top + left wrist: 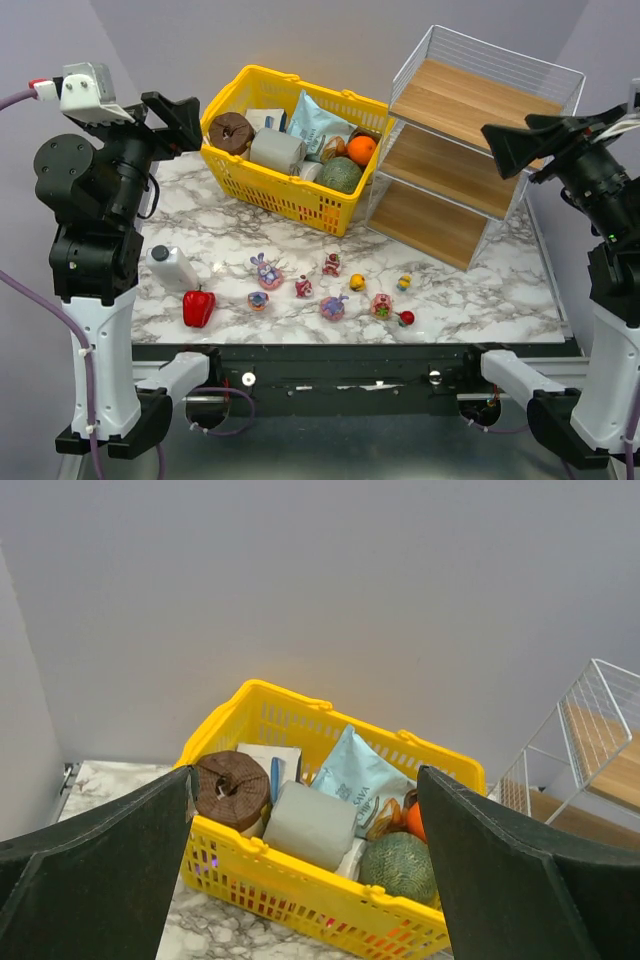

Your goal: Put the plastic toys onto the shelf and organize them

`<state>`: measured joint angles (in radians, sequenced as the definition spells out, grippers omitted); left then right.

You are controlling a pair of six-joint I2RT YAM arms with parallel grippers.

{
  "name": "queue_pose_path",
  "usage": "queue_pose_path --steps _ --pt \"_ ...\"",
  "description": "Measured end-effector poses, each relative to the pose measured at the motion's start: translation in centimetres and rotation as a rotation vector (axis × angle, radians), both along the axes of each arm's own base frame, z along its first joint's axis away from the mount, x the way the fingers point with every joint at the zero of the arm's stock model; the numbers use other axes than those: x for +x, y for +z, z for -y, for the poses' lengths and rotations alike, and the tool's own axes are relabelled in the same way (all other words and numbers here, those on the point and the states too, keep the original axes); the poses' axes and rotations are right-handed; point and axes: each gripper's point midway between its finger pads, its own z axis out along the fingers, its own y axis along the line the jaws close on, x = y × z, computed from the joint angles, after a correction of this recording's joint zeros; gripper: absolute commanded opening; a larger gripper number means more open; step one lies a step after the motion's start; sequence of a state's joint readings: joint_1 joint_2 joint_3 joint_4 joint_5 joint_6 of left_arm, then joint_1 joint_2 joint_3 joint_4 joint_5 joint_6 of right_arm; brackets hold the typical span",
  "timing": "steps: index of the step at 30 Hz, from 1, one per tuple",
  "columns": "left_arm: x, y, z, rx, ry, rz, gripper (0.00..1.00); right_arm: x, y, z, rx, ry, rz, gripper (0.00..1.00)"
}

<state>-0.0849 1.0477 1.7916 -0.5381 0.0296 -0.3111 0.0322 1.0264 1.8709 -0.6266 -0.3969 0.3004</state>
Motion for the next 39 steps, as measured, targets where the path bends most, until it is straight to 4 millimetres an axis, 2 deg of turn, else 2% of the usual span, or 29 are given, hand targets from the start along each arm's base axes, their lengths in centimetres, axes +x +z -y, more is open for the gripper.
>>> queue_pose_path --steps 5,9,13,17,21,24,27,30,33,39 --pt "0.2 -2.3 0.4 0.01 -0.023 -0.043 0.99 -1.0 -3.8 -1.8 -0.027 0.116 -0.068 1.0" --pt "0.2 -5.0 1.0 0.022 -0.055 -0.077 0.99 -2.3 -7.0 -3.3 -0.042 0.213 -0.126 1.0" --pt "0.4 -7.1 1.4 0.029 -0.079 -0.101 0.99 -3.6 -9.3 -4.1 -0.057 0.268 -0.169 1.0" --pt "1.1 -8.6 2.0 0.033 -0.106 -0.126 0.99 -5.3 -11.1 -5.2 -0.081 0.341 -0.195 1.0" --pt "1.7 -9.8 2.5 0.03 -0.136 -0.148 0.99 -6.7 -14.2 -7.3 -0.1 0.461 -0.281 1.0" --pt "2.1 -10.2 2.8 0.021 -0.15 -0.157 0.99 -7.9 -18.1 -9.7 -0.119 0.574 -0.405 1.0" --pt "2.3 -10.5 3.0 0.015 -0.159 -0.161 0.99 -9.3 -23.0 -12.3 -0.155 0.655 -0.564 0.99" --pt "2.4 -10.9 3.1 0.009 -0.163 -0.168 0.99 -9.5 -28.7 -13.6 -0.202 0.617 -0.733 0.98" --pt "2.6 -11.6 3.1 0.001 -0.163 -0.183 0.99 -9.1 -34.3 -13.1 -0.235 0.493 -0.876 0.98" --pt "3.2 -13.9 3.3 -0.03 -0.167 -0.233 0.99 -9.1 -42.6 -11.3 -0.275 0.261 -1.014 0.98"
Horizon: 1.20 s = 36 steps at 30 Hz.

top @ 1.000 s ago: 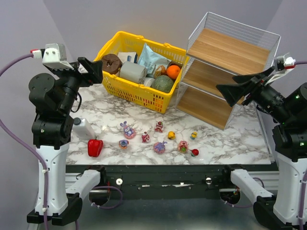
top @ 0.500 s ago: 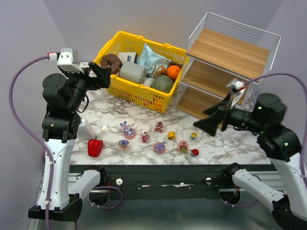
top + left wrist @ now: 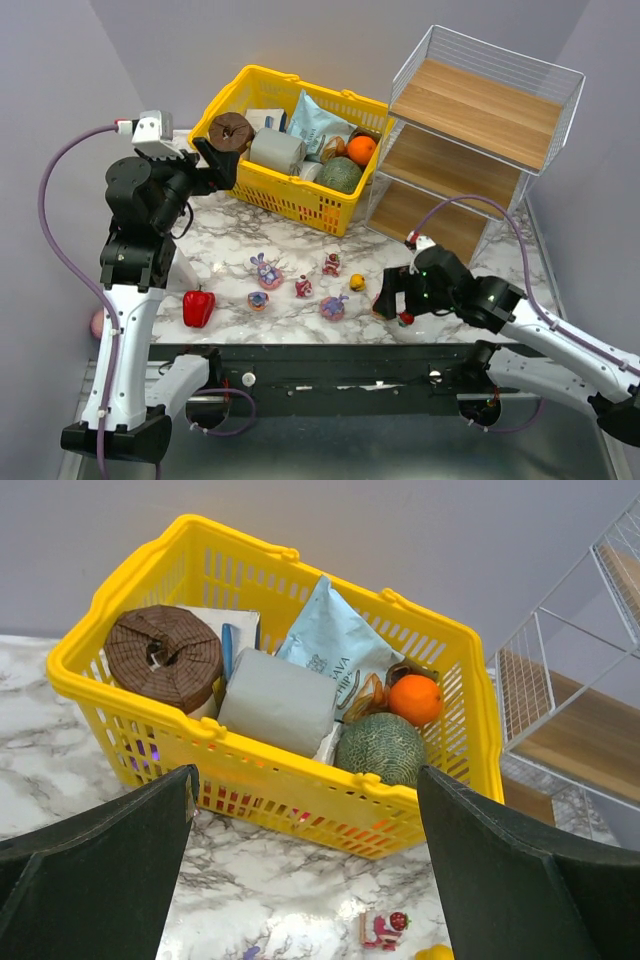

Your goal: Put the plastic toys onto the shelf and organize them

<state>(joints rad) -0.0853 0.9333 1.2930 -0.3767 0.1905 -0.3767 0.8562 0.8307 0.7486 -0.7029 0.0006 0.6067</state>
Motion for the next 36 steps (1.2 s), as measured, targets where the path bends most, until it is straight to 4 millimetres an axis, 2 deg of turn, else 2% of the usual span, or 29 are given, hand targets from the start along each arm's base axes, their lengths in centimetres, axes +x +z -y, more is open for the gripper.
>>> queue_pose_path --steps 2,4,8,18,24,28,34,36 --pt "0.2 -0.6 0.1 -0.017 -0.002 -0.014 0.99 -0.2 -2.6 0.7 -0.059 -0.045 -0.014 0.94" --pt "0.4 -1.1 0.3 -0.033 -0.005 -0.028 0.99 -0.1 -4.2 1.0 -0.089 -0.077 -0.012 0.89" --pt "0.7 -1.6 0.5 -0.056 -0.01 -0.044 0.99 0.6 -5.8 0.9 -0.115 -0.136 0.012 0.83" --pt "0.9 -1.5 0.6 -0.076 -0.01 -0.045 0.99 2.0 -8.0 -0.5 -0.158 -0.212 0.045 0.74" --pt "0.9 -1.5 0.6 -0.076 -0.01 -0.045 0.99 2.4 -9.2 -0.7 -0.19 -0.254 0.04 0.61" --pt "0.9 -1.6 0.6 -0.076 -0.01 -0.046 0.99 2.5 -9.9 -0.8 -0.201 -0.276 0.034 0.48" --pt "0.9 -1.6 0.3 -0.075 0.005 -0.046 0.99 2.7 -10.2 -0.9 -0.21 -0.29 0.04 0.36" --pt "1.0 -1.6 0.3 -0.075 0.008 -0.046 0.99 2.7 -10.2 -1.0 -0.214 -0.296 0.038 0.28"
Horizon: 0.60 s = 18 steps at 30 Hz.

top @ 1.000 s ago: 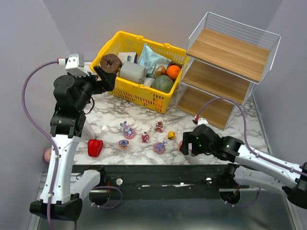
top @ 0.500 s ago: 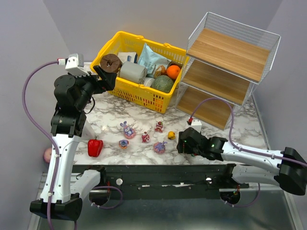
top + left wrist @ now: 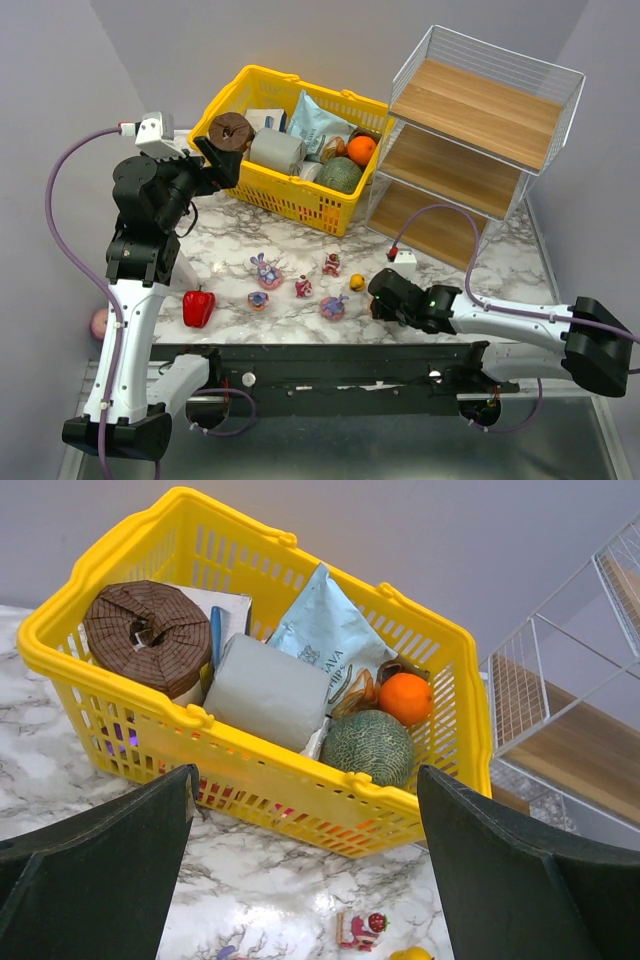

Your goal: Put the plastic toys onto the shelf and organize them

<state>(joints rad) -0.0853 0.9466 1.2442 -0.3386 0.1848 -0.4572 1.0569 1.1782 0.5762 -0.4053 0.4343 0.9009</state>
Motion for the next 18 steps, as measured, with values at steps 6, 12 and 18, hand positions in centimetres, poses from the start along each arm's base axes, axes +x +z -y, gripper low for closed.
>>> queue_pose_path --steps 6,12,18 --pt "0.1 0.0 -0.2 0.0 0.009 0.0 0.99 0.1 0.3 -0.1 -0.001 -0.023 -0.006 0.12" --pt "0.1 0.0 -0.2 0.0 0.01 0.0 0.99 0.0 1.6 0.4 -0.02 -0.035 -0.014 0.09" --pt "0.0 0.0 -0.2 0.0 0.01 0.001 0.99 0.8 6.9 -0.1 0.052 -0.054 0.052 0.06"
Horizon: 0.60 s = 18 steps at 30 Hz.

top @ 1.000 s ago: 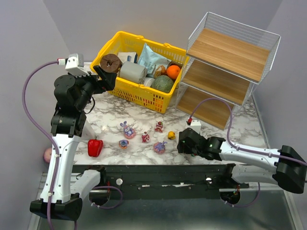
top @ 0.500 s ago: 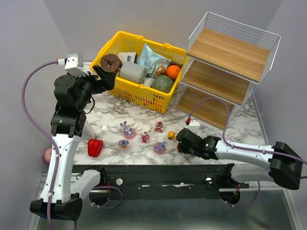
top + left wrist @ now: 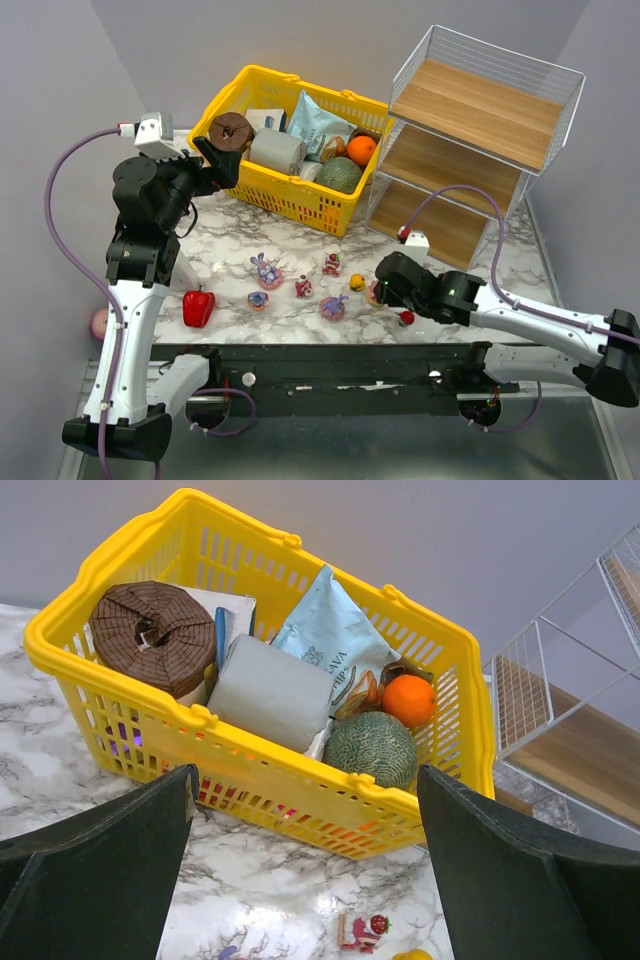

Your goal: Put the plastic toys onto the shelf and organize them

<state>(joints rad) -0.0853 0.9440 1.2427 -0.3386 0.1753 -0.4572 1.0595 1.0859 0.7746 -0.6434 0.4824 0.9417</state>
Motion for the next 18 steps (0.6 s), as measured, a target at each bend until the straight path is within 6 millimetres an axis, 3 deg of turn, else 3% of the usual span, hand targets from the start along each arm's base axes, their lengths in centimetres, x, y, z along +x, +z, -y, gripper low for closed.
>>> queue_pose_path --steps 2,7,15,18 --pt "-0.1 -0.1 0.0 0.0 0.0 0.0 0.99 0.4 2.2 -0.1 0.029 -0.01 0.031 0.01" --pt "-0.3 -0.1 0.0 0.0 0.001 0.002 0.99 1.0 6.7 0.0 0.079 -0.031 0.089 0.01" --pt "-0.4 -0.3 0.0 0.0 0.0 0.0 0.99 1.0 8.7 1.9 0.026 -0.066 0.111 0.01" --pt "-0.4 -0.3 0.0 -0.001 0.0 0.0 0.99 1.3 10.8 2.9 0.015 -0.094 0.149 0.01"
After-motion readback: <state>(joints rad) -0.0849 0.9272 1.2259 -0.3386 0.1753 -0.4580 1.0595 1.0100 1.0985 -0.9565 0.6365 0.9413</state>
